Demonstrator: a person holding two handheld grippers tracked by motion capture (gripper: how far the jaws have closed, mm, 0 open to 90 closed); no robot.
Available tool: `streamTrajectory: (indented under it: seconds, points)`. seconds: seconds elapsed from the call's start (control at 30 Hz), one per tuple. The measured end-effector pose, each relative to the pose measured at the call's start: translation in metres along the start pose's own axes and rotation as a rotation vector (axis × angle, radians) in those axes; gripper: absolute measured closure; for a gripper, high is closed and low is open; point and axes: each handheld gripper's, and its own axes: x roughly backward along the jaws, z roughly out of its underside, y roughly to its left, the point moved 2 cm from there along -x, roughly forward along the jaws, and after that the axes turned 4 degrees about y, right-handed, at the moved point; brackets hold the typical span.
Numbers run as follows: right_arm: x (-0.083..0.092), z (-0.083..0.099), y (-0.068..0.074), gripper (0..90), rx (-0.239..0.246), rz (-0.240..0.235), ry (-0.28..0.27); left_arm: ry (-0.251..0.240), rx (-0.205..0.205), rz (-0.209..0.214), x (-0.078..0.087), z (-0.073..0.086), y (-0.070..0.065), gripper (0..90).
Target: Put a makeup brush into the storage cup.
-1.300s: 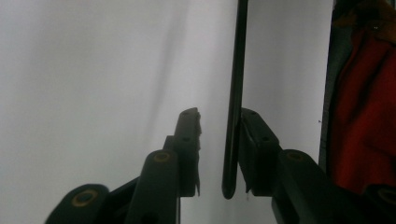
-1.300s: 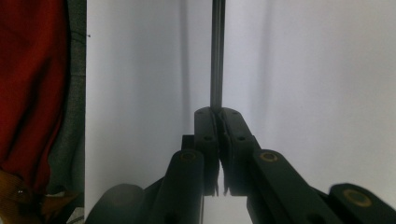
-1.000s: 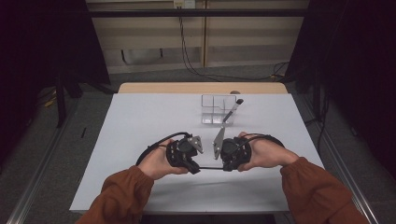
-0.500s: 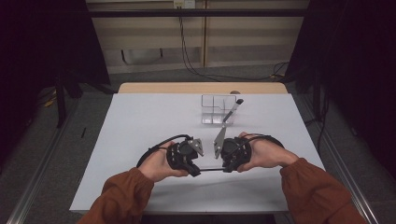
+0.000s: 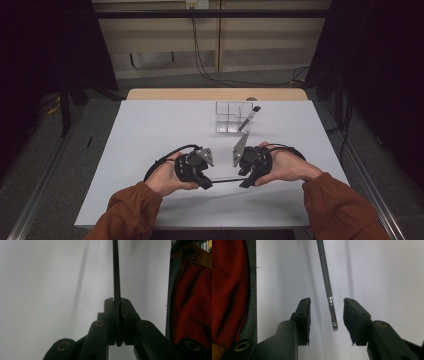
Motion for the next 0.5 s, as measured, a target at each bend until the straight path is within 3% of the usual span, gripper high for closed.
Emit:
streamTrajectory:
  seconds: [0.4,0.5]
  points:
    - [0.002,0.018,0.000,35.2,-0.090,0.017,-0.039,-0.019,0.021,-0.011,0.005,0.009,0.003,85.1]
    - [0.001,0.022,0.001,32.5,-0.101,0.026,-0.056,-0.054,0.046,-0.011,0.006,0.014,0.002,85.1]
